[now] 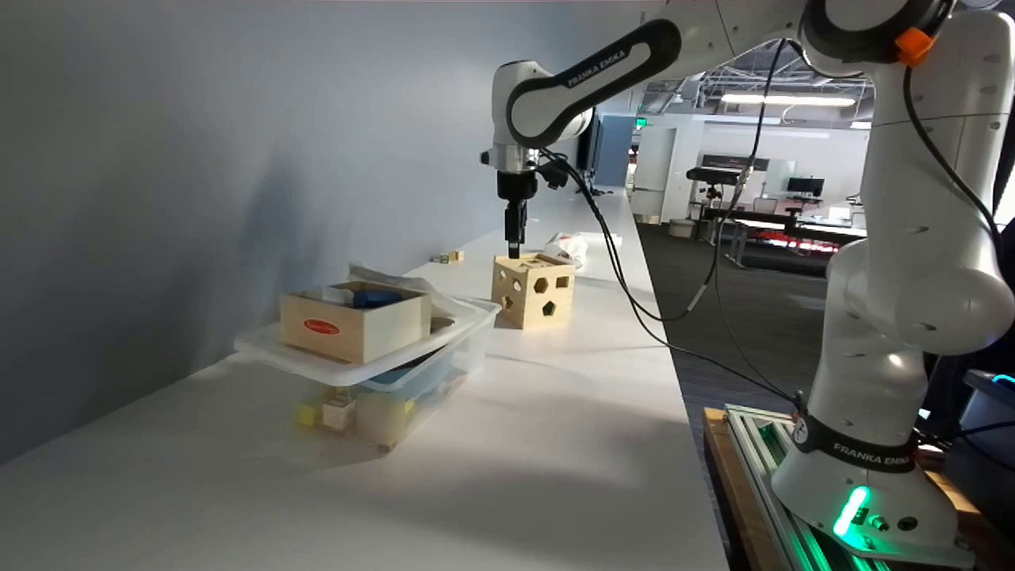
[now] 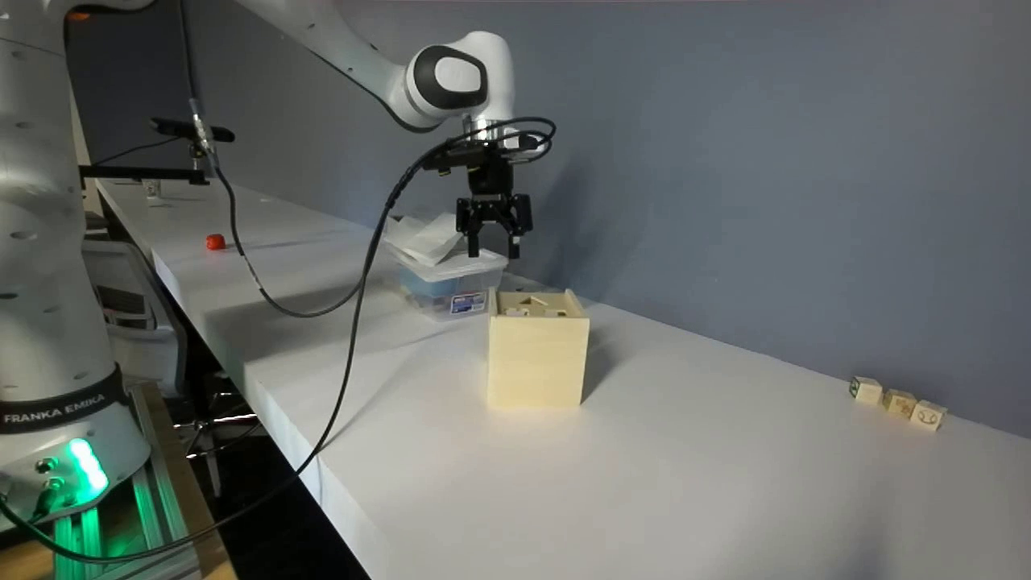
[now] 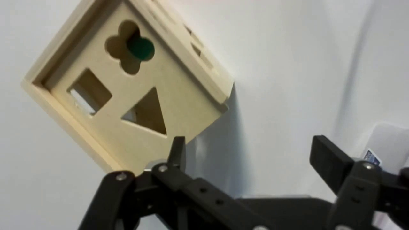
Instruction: Move the toy box forward, then turn it upside down
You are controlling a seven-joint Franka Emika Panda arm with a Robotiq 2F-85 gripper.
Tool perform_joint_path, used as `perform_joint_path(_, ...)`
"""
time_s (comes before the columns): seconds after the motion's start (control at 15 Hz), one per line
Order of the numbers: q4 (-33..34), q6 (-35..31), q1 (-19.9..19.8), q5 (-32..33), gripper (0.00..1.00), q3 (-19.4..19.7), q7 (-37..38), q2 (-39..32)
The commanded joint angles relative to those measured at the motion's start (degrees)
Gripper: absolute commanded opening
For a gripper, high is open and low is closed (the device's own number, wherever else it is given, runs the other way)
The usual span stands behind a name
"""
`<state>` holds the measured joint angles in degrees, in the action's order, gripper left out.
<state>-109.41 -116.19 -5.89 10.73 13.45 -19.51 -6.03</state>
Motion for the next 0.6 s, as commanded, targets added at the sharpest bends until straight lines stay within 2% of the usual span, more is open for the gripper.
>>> perform_joint_path(0.0,-1.19,3.84,-1.19,3.67,1.00,-1.11,11.70,0.03)
perform_joint_path(0.27,-0.37,3.57,-1.88,5.53,1.00,-0.47,24.07,-1.90)
perform_joint_path(0.33,-0.52,3.35,-2.20,3.59,1.00,-1.27,18.83,-1.40)
perform_joint_path(0.53,-0.51,3.33,-2.42,3.71,1.00,-1.38,19.39,-1.74)
